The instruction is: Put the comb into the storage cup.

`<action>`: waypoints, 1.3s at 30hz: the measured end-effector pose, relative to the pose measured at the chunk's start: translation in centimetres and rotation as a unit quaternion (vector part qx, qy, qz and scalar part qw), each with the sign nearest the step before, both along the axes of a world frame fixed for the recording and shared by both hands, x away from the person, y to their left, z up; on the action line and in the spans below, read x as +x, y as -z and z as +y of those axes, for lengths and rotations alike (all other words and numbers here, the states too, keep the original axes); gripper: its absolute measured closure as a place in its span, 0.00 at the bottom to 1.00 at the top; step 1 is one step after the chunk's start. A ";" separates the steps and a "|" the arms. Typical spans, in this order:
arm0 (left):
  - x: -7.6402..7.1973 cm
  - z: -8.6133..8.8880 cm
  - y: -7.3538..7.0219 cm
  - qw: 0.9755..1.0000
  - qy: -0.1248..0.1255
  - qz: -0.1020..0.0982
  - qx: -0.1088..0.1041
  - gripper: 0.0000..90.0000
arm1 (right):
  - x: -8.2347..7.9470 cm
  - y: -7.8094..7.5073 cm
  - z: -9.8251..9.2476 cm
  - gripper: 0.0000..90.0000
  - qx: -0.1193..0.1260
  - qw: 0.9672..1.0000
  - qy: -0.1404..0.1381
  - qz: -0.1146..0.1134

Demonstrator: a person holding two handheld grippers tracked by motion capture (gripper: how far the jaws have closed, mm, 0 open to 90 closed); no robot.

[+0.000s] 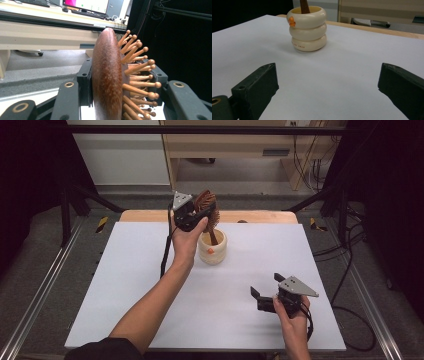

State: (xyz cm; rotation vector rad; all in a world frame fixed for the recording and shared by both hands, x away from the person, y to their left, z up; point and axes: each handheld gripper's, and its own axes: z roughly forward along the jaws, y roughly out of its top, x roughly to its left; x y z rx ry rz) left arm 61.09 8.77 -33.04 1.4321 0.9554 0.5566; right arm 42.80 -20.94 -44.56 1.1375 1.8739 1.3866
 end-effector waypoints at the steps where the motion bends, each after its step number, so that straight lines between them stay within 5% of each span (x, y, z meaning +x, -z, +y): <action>1: 0.0 0.0 0.0 1.000 0.000 0.000 -0.001 0.56 | 0.0 0.0 0.0 0.04 0.000 1.000 -0.001 0.001; 39: 0.0 0.2 0.8 1.000 -0.005 0.009 -0.006 0.56 | 0.0 0.0 0.1 0.04 -0.003 1.000 -0.004 0.002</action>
